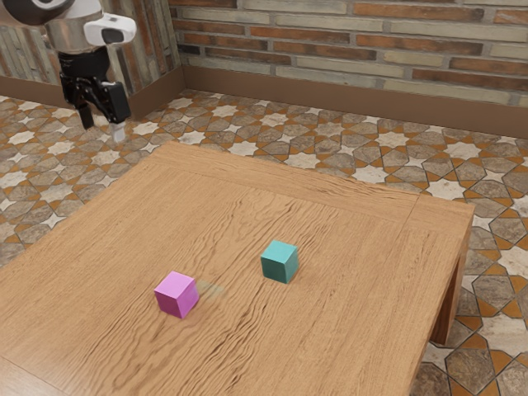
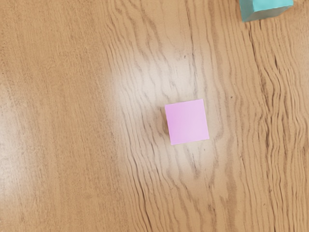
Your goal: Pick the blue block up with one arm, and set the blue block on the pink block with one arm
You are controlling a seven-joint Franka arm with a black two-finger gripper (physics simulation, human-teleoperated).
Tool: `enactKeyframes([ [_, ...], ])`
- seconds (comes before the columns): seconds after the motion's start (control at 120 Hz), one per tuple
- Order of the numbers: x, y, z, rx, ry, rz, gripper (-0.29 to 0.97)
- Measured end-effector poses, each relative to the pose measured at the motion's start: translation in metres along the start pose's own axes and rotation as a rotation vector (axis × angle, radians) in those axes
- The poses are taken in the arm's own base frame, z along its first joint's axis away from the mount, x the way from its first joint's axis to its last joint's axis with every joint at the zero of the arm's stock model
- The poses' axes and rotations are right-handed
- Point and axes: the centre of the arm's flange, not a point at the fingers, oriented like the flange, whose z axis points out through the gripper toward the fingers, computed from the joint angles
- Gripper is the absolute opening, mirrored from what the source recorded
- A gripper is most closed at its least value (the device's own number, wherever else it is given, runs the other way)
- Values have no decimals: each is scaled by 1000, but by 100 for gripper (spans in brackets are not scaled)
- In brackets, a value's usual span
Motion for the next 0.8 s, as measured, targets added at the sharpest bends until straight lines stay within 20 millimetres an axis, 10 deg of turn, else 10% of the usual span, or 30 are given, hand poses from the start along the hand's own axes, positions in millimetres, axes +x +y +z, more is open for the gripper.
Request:
enactKeyframes([
  [0.2,-2,-12,-4,22,22,-23,68],
  [0.408,39,86,99,-27,13,412,68],
  [0.642,73,103,168,-61,79,755,68],
  [0.8,132,145,207,-68,131,1034,68],
])
